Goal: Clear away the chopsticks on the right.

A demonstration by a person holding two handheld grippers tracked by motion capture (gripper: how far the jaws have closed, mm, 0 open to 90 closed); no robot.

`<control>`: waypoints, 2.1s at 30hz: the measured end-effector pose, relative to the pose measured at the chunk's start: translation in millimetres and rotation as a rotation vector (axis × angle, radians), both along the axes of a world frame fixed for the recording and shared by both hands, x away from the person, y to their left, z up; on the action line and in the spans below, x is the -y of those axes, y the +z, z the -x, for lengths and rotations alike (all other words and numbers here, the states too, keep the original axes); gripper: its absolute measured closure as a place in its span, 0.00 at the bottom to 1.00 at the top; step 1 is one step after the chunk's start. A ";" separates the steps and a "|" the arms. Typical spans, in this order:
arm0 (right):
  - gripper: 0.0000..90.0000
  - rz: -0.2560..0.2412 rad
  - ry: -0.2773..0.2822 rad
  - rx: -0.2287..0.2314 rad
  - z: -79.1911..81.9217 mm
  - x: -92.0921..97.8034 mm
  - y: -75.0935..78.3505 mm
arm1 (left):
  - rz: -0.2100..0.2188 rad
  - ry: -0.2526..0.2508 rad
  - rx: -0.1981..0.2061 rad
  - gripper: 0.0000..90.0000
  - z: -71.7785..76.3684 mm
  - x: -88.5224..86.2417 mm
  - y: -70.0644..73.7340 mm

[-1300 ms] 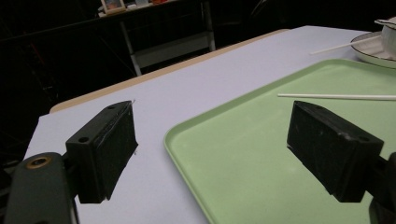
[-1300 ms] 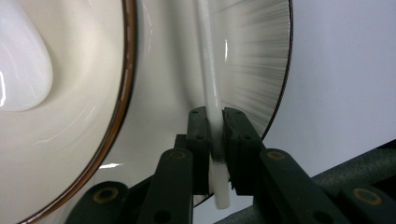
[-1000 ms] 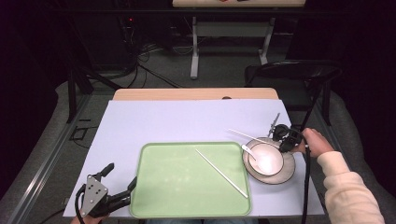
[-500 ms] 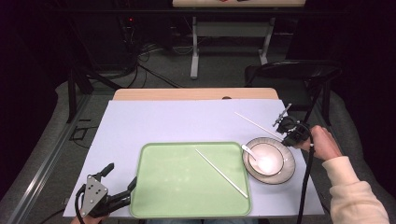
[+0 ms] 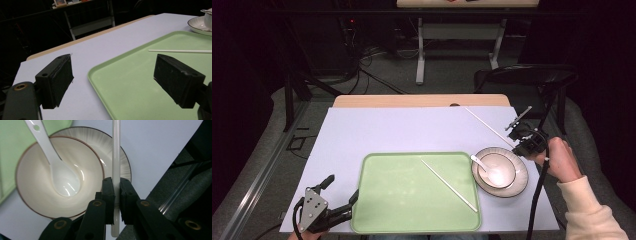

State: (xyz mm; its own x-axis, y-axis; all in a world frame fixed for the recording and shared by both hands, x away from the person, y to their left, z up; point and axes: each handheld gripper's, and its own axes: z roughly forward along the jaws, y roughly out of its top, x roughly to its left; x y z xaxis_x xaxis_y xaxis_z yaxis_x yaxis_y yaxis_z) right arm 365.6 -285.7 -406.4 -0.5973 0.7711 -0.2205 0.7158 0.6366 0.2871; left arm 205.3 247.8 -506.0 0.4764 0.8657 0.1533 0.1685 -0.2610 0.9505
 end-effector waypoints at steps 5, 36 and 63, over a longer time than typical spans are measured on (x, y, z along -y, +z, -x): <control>0.93 -0.029 -0.022 0.021 15.3 -10.5 8.0 | 0.003 0.002 0.001 0.17 0.2 -0.2 0.0; 0.93 -0.103 0.094 -0.044 50.6 -90.9 -24.6 | 0.006 -0.001 0.005 0.17 0.5 -0.7 -0.2; 0.93 -0.025 0.119 -0.206 46.7 -119.7 -94.9 | 0.007 -0.004 0.009 0.17 1.3 -0.7 -0.3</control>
